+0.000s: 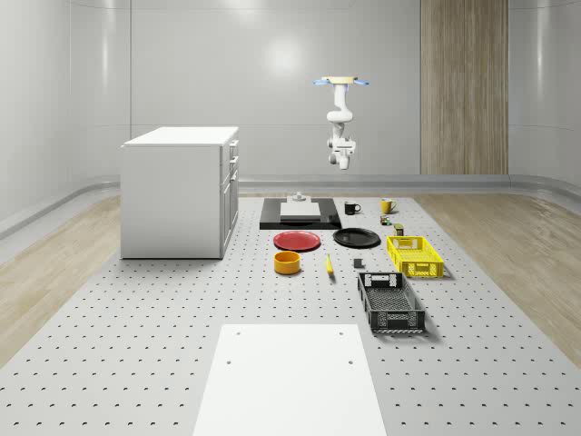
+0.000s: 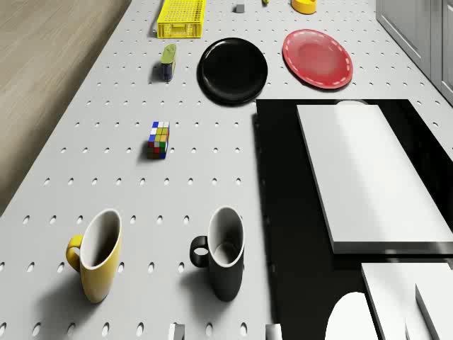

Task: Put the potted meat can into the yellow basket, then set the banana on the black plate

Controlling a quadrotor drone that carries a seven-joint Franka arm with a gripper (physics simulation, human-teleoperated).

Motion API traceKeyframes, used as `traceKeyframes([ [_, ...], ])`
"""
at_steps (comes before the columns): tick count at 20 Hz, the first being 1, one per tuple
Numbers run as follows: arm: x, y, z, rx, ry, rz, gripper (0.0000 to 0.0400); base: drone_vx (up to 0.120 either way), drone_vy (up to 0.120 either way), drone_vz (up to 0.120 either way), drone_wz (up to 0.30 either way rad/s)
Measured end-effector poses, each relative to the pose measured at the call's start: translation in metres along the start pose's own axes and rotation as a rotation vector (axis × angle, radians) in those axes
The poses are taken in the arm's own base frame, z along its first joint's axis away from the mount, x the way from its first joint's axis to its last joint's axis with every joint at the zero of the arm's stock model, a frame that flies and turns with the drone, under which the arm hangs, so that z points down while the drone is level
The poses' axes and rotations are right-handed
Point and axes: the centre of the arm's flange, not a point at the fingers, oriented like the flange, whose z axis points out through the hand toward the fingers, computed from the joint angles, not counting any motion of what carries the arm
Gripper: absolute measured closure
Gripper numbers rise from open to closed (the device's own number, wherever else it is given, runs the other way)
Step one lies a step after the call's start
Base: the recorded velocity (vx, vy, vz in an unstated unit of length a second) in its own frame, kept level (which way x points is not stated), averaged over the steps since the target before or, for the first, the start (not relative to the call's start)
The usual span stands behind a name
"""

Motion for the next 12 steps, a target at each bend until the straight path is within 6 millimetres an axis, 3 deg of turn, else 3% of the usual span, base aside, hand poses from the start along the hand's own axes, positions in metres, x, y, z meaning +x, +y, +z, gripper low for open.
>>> traceKeyframes([
  [7, -0.002, 0.002, -0.05, 0.004, 0.004, 0.0, 0.0, 0.0, 0.0, 0.0, 0.0],
  [12, -0.001, 0.001, -0.075, 0.007, 0.007, 0.0, 0.0, 0.0, 0.0, 0.0, 0.0],
])
